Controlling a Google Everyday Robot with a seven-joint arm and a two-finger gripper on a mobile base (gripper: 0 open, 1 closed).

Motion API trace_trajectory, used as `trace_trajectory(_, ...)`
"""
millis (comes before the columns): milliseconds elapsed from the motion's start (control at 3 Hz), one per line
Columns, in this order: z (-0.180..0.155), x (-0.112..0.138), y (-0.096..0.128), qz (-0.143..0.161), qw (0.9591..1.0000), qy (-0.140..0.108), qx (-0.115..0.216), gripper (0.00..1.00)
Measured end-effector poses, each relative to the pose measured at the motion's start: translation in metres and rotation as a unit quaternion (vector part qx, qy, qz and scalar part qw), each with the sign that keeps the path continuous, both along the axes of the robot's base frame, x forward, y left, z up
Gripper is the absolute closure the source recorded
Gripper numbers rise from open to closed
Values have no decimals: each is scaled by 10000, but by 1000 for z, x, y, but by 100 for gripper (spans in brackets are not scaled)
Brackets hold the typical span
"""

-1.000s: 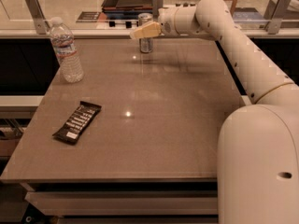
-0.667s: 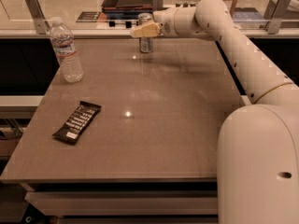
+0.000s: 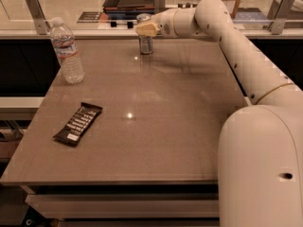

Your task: Move redbull can near rxbar chocolate

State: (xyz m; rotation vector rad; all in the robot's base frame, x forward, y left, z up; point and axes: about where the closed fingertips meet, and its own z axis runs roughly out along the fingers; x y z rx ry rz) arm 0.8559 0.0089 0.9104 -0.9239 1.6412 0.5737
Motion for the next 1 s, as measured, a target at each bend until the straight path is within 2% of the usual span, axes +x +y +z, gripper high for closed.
trace_trajectory(333, -2, 0, 3, 22, 10000, 13, 1, 87)
trace_trajectory(667, -4, 0, 7, 42, 10000, 25, 2, 100)
trace_trajectory(1000, -4, 0, 7, 43, 10000, 25, 2, 100)
